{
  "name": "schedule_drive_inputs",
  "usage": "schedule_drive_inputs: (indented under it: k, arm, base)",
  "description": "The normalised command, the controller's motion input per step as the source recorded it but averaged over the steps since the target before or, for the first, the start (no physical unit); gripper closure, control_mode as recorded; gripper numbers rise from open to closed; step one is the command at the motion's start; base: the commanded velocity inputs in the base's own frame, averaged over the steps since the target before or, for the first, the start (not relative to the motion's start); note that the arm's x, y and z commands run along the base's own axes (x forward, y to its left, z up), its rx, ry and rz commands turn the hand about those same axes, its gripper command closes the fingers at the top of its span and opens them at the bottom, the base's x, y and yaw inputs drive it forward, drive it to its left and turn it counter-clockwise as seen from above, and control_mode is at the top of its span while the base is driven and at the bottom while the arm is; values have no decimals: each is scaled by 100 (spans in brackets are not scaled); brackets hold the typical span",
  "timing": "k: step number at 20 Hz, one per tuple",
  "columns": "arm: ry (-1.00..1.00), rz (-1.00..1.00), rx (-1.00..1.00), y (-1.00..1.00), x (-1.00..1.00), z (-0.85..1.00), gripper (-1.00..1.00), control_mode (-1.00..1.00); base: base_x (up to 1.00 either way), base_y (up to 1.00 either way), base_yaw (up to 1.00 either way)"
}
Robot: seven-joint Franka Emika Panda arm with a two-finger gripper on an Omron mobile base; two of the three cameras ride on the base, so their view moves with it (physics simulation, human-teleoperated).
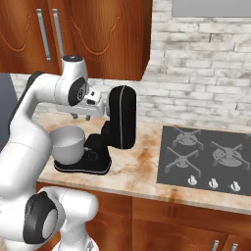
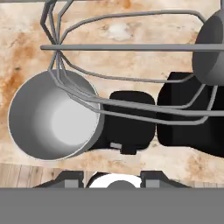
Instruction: Close the stand mixer head.
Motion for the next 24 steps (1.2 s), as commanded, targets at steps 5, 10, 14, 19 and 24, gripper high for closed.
schedule_drive_inputs:
  k: [5, 10, 14, 19, 24]
  arm:
    - [-10, 2, -2, -21, -20, 1, -100, -100]
    - [-24, 8, 1, -59, -57, 23, -100, -100]
    - [-27, 11, 0, -69, -66, 48, -100, -100]
    - [-22, 19, 0, -86, -34, 44, -100, -100]
    - [-13, 28, 11, -85, -1, 33, -100, -100]
  base:
    - [0, 0, 0]
    - [0, 0, 0]
    - [0, 0, 0]
    - [0, 0, 0]
    - [0, 0, 0]
